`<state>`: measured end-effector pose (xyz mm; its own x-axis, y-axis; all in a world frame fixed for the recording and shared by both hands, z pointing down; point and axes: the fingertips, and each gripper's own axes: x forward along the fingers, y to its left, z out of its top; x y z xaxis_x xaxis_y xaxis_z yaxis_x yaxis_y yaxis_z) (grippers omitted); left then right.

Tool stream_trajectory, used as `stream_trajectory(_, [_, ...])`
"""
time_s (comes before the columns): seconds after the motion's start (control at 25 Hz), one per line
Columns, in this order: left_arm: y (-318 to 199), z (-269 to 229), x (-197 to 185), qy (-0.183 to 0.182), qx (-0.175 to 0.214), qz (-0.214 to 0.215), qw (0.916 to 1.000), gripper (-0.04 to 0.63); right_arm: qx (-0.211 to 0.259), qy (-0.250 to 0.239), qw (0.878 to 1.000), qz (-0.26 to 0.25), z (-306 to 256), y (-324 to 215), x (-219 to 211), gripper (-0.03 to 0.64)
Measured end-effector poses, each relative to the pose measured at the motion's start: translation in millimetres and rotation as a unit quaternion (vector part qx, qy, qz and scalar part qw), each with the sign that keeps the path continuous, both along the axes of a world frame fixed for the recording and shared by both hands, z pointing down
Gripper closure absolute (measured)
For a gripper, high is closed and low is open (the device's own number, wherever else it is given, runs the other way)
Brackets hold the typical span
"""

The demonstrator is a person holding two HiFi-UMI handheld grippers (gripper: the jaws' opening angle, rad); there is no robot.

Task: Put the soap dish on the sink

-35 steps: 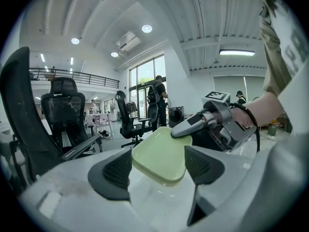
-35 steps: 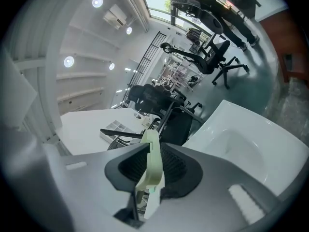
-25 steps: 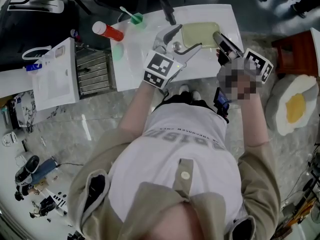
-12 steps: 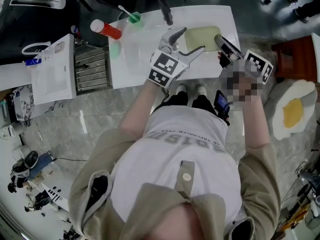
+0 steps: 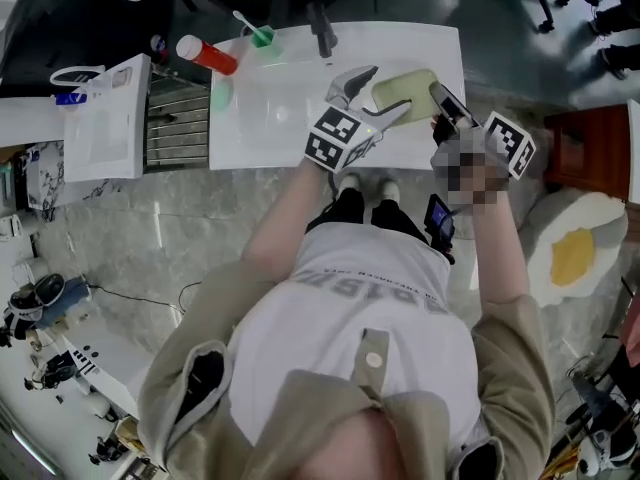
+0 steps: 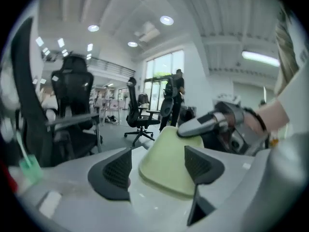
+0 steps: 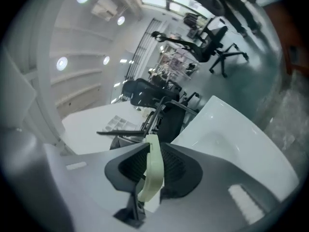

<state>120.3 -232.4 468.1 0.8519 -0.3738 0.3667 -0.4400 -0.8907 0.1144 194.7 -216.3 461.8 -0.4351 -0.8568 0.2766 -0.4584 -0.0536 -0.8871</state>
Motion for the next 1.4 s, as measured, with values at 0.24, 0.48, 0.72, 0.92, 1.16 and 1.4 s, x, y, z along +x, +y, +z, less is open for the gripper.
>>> stream_trajectory(0.24, [-17,15,17,0.018,-0.033,-0.059,0.9976,0.233,-0.002,-0.070,0.995,0.070,34,-22,38,0.548])
stream_trajectory(0.48, [-6,19,11,-0.021,-0.013,-0.040,0.9989,0.233,-0.023,-0.081,0.995,0.061,41,-23,50,0.548])
stream_trajectory(0.72, [-5,3,5,-0.011,0.004,-0.040,0.9991,0.232,0.000,-0.084,0.996,0.038,29,-37,49,0.548])
stream_trajectory(0.92, [-2,17,6,-0.034,0.008,-0.042,0.9985,0.232,-0.003,-0.096,0.995,0.042,33,-42,55,0.548])
stream_trajectory(1.16, [-9,35,10,-0.054,0.006,-0.046,0.9974,0.232,-0.006,-0.105,0.994,0.026,44,-53,43,0.548])
stream_trajectory(1.4, [-25,47,7,-0.061,0.004,-0.047,0.9970,0.232,-0.024,-0.115,0.992,0.036,54,-62,30,0.548])
